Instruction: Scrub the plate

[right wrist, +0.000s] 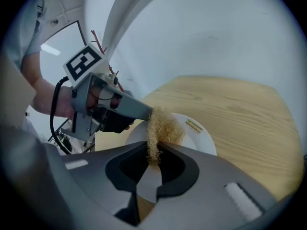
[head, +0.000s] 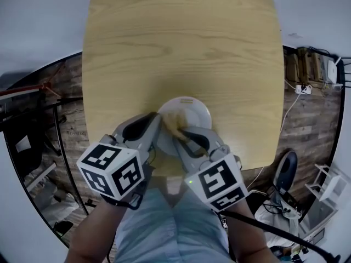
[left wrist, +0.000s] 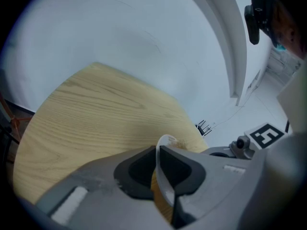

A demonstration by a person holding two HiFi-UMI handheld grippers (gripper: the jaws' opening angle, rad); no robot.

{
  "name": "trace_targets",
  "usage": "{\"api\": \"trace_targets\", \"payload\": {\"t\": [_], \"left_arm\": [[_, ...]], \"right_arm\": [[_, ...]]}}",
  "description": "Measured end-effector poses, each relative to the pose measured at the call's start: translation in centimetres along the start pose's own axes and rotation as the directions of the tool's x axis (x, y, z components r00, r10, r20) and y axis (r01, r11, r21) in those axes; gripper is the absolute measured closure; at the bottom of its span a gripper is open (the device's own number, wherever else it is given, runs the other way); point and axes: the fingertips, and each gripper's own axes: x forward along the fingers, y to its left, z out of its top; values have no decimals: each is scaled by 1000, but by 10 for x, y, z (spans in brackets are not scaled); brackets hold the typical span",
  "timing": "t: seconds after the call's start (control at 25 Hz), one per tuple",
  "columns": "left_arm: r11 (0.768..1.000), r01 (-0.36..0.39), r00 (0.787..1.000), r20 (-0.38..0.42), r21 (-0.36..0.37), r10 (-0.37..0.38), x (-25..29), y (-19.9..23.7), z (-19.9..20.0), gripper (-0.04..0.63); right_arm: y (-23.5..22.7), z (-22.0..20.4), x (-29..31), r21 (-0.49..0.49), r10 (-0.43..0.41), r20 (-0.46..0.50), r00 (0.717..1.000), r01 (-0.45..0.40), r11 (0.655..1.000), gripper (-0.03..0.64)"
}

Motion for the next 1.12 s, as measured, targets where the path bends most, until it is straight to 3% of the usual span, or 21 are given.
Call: {"api": "trace_targets", "payload": {"t": [0.72, 1.12], "left_arm": [[999, -24, 999, 28, -36, 25, 7, 7, 0, 546], [999, -39, 998, 56, -14, 39, 3, 2, -4, 545]], "right_arm": [[63, -36, -19, -19, 220, -67, 973, -222, 975, 568], [65, -49, -39, -1, 185, -34, 982, -185, 983, 568]]}}
